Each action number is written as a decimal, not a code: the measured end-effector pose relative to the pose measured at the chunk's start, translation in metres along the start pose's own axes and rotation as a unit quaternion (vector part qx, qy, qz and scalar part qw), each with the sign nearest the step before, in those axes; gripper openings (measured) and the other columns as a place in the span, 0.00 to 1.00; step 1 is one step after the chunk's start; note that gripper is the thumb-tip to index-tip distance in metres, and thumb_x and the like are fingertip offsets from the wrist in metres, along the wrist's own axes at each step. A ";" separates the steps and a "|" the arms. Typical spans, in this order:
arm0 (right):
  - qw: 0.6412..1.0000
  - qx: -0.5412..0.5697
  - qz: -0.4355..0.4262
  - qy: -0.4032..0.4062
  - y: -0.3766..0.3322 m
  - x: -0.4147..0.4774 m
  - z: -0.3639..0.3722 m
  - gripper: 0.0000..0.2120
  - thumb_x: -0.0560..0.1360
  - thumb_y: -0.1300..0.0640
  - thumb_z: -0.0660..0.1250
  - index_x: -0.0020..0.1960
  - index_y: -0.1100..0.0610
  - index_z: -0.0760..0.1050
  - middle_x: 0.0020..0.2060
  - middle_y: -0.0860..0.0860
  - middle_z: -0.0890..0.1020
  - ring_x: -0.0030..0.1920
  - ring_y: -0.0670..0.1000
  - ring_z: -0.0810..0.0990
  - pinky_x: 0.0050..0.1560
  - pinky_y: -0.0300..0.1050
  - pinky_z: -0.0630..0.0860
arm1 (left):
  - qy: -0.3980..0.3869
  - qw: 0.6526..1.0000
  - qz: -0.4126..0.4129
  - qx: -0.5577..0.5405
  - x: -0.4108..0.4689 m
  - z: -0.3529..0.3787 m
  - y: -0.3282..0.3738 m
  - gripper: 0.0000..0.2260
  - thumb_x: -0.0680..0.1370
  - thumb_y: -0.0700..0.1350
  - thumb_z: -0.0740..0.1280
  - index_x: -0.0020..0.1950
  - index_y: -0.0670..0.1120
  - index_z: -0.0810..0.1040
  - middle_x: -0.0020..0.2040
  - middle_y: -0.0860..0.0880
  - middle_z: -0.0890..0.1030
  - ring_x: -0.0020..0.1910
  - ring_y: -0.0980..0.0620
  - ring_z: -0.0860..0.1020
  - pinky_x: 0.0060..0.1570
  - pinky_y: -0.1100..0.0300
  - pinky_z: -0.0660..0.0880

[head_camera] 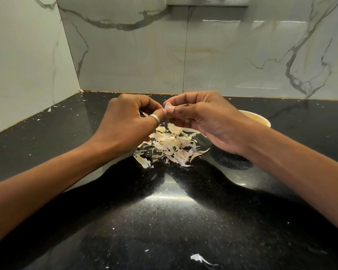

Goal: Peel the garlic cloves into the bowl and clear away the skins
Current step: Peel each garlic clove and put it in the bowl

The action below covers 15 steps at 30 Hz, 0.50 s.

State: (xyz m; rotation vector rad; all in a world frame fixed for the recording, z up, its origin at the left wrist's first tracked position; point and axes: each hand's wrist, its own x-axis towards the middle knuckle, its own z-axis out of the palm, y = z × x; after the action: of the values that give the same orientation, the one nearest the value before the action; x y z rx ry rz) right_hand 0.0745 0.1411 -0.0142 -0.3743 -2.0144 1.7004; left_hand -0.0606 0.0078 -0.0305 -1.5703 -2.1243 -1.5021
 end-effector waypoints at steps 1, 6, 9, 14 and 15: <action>1.000 -0.002 0.001 -0.001 0.000 0.000 0.000 0.08 0.76 0.63 0.73 0.55 0.64 0.83 0.47 0.56 0.85 0.48 0.51 0.83 0.54 0.42 0.82 | 0.000 1.000 0.002 0.006 0.000 0.001 0.000 0.03 0.77 0.49 0.73 0.45 0.51 0.84 0.34 0.55 0.83 0.32 0.55 0.83 0.34 0.55 0.83; 1.000 -0.007 0.020 -0.015 -0.002 -0.002 0.000 0.09 0.77 0.64 0.72 0.56 0.66 0.83 0.46 0.58 0.86 0.44 0.51 0.82 0.45 0.40 0.81 | 0.004 1.000 0.005 0.017 0.000 0.000 0.000 0.05 0.77 0.47 0.73 0.41 0.49 0.83 0.32 0.52 0.83 0.29 0.54 0.82 0.32 0.54 0.83; 0.999 0.016 0.025 -0.016 -0.003 -0.002 0.001 0.08 0.77 0.67 0.71 0.55 0.69 0.82 0.47 0.60 0.85 0.44 0.52 0.83 0.44 0.39 0.81 | 0.009 1.000 0.001 0.022 0.002 -0.002 -0.003 0.05 0.76 0.45 0.73 0.40 0.49 0.83 0.32 0.51 0.83 0.30 0.52 0.82 0.35 0.48 0.83; 1.000 -0.008 0.029 -0.009 -0.005 -0.001 -0.002 0.08 0.77 0.66 0.71 0.54 0.67 0.84 0.45 0.55 0.83 0.42 0.49 0.81 0.45 0.38 0.80 | 0.031 0.999 -0.023 0.017 0.004 -0.002 -0.002 0.05 0.76 0.44 0.71 0.40 0.47 0.83 0.32 0.50 0.82 0.28 0.54 0.81 0.30 0.56 0.82; 0.999 -0.017 0.029 -0.009 -0.005 0.000 -0.003 0.08 0.77 0.65 0.71 0.54 0.66 0.84 0.44 0.54 0.83 0.41 0.48 0.80 0.45 0.38 0.80 | 0.033 0.999 -0.026 0.014 0.004 -0.003 -0.002 0.05 0.77 0.44 0.71 0.40 0.47 0.83 0.32 0.50 0.81 0.28 0.54 0.80 0.30 0.56 0.82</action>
State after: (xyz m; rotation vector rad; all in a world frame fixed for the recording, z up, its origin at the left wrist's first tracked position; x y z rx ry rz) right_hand 0.0767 0.1423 -0.0086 -0.4344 -2.0671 1.7124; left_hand -0.0649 0.0084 -0.0279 -1.4461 -2.1555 -1.5118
